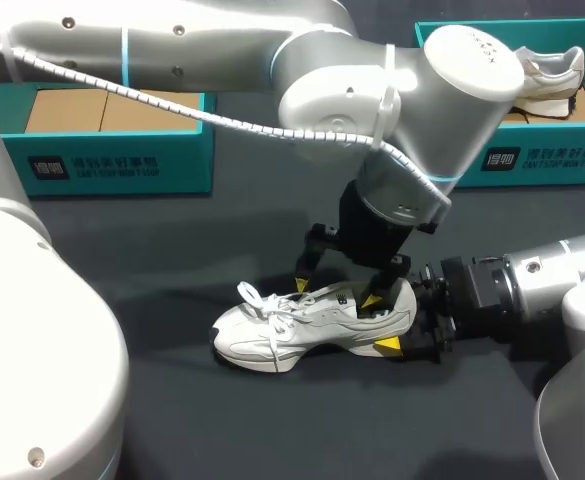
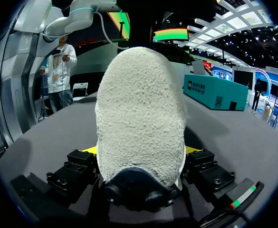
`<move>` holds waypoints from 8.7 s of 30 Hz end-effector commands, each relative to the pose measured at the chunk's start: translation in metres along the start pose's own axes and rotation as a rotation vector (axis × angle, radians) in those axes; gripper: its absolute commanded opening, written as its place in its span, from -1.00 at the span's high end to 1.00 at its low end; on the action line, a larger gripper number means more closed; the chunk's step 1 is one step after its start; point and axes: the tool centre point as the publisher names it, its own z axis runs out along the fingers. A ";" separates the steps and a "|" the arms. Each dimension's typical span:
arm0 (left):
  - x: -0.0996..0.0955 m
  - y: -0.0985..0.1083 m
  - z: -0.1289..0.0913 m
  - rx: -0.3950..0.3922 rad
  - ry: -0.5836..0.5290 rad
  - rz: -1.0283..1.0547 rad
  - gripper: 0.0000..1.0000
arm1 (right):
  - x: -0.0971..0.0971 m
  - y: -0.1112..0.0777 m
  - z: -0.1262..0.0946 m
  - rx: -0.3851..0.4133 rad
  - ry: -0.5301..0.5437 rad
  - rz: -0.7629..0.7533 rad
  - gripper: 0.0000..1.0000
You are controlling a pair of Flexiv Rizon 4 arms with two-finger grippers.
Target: Take the shoe out of the shoebox, open the shoe tongue, remove and reinsert the insole, then place the shoe into the shoebox
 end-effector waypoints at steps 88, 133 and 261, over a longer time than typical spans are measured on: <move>-0.096 0.026 0.008 -0.119 0.139 -0.310 0.96 | 0.002 0.000 -0.001 0.005 -0.002 0.000 1.00; -0.136 0.036 0.076 -0.124 0.052 -0.328 -0.07 | 0.002 0.000 -0.001 0.005 -0.002 0.000 1.00; 0.044 0.004 -0.007 0.388 0.442 1.455 1.00 | 0.002 0.000 -0.001 0.005 -0.002 0.000 1.00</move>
